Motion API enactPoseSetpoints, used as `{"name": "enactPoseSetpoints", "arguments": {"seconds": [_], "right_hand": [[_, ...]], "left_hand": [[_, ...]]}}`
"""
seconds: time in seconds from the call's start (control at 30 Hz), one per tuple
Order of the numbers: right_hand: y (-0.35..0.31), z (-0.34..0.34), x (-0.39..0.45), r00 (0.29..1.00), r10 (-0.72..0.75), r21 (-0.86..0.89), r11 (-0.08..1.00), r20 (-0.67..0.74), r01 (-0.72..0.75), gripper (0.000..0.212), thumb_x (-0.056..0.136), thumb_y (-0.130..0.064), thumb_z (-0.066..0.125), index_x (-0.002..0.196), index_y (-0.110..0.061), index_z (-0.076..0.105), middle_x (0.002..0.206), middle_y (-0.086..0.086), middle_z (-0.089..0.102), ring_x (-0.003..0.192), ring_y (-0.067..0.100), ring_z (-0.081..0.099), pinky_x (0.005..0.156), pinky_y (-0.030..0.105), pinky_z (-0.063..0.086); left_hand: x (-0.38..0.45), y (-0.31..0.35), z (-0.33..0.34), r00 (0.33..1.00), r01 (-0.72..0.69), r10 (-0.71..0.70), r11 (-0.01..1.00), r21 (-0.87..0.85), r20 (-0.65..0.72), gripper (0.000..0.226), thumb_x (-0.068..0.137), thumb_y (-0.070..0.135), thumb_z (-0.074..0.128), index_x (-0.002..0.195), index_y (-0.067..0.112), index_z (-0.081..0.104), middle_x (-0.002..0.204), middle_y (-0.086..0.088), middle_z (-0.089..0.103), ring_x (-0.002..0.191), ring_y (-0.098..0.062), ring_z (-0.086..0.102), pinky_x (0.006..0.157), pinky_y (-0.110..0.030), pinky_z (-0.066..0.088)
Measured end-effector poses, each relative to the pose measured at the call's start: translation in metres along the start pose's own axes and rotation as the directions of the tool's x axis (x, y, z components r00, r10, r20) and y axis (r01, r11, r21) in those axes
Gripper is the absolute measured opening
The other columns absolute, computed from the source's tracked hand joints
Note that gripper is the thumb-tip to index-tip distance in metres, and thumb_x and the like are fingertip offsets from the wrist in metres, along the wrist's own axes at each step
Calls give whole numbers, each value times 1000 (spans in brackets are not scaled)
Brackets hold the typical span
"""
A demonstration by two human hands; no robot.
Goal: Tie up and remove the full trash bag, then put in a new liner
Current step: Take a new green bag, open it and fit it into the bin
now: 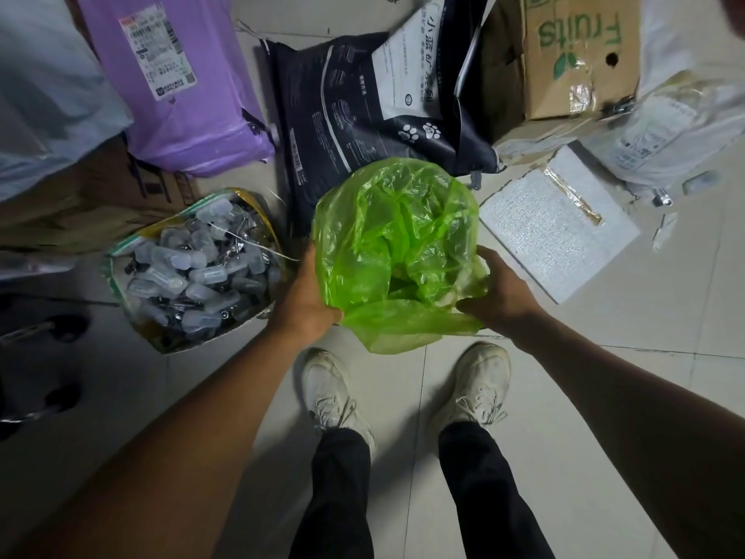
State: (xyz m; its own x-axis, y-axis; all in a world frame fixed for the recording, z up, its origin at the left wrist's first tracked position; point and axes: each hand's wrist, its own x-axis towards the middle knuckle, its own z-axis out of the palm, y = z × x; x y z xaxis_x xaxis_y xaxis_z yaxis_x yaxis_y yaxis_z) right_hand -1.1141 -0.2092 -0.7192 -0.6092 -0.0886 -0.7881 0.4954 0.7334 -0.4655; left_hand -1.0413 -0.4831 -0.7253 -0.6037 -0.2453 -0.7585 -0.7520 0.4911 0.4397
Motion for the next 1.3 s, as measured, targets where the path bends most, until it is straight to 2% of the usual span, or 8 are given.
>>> {"name": "enactPoseSetpoints", "arguments": {"seconds": [0.17, 0.3, 0.5, 0.67, 0.8, 0.97, 1.17, 1.3], "right_hand": [[-2, 12, 3, 997, -30, -215, 976, -69, 14, 67, 76, -13, 65, 137, -25, 40, 110, 17, 67, 101, 40, 61, 83, 39, 50], [-8, 16, -5, 969, -114, -182, 980, -219, 74, 69, 75, -18, 67, 138, -20, 38, 120, 16, 57, 108, 37, 55, 81, 37, 43], [-24, 21, -22, 890, -320, -421, 891, -324, 167, 63, 76, -31, 70, 132, -15, 48, 124, 16, 46, 113, 38, 45, 90, 44, 42], [-29, 16, -25, 827, -478, -698, 699, -297, 154, 58, 74, -33, 66, 127, -15, 50, 125, 15, 46, 111, 36, 43, 89, 46, 39], [-35, 19, -24, 775, -625, -668, 616, -93, 416, 32, 82, -16, 62, 114, -13, 65, 107, 14, 59, 97, 37, 53, 77, 46, 50], [-48, 36, -8, 875, -382, -611, 628, 296, 481, 32, 96, -28, 49, 124, -30, 63, 122, 8, 60, 112, 32, 57, 88, 41, 52], [-50, 47, 1, 898, -266, -716, 541, 352, 441, 32, 95, -43, 48, 124, -34, 61, 118, 6, 64, 121, 31, 48, 104, 38, 41], [-56, 47, 2, 933, -244, -685, 633, 266, 361, 24, 92, -23, 50, 106, -29, 68, 108, 6, 68, 113, 30, 56, 87, 34, 48]], "left_hand": [[-1, -5, 4, 998, -62, 62, 995, 81, 1, 110, 69, 4, 77, 152, 35, 12, 137, -8, 54, 122, -29, 54, 101, -41, 46], [-5, -3, 4, 997, -18, 22, 999, 46, -79, 90, 70, 15, 75, 143, 35, 27, 126, -5, 61, 112, -29, 60, 92, -37, 50], [-14, 5, 2, 995, 44, -51, 995, -87, -82, 77, 68, 57, 74, 131, 28, 42, 123, -1, 64, 104, -30, 66, 91, -42, 53], [-12, 9, 5, 995, 66, -71, 995, -73, -75, 70, 71, 23, 82, 127, 22, 41, 122, -10, 61, 99, -36, 66, 78, -51, 58], [-12, 5, 8, 999, 25, -27, 998, -58, -34, 73, 68, 14, 81, 127, 22, 41, 117, -9, 63, 105, -32, 63, 82, -48, 57], [-15, 0, 10, 999, -36, 36, 997, -63, -8, 89, 67, 11, 83, 139, 26, 34, 121, -5, 62, 111, -27, 60, 94, -41, 51], [-16, -3, 11, 996, -83, 80, 995, -49, -44, 88, 68, 13, 81, 139, 31, 34, 116, 1, 62, 107, -23, 61, 88, -34, 51], [-16, -1, 12, 998, -55, 53, 998, -36, -31, 89, 67, 15, 83, 139, 32, 32, 119, -2, 63, 108, -26, 62, 91, -40, 52]]}}
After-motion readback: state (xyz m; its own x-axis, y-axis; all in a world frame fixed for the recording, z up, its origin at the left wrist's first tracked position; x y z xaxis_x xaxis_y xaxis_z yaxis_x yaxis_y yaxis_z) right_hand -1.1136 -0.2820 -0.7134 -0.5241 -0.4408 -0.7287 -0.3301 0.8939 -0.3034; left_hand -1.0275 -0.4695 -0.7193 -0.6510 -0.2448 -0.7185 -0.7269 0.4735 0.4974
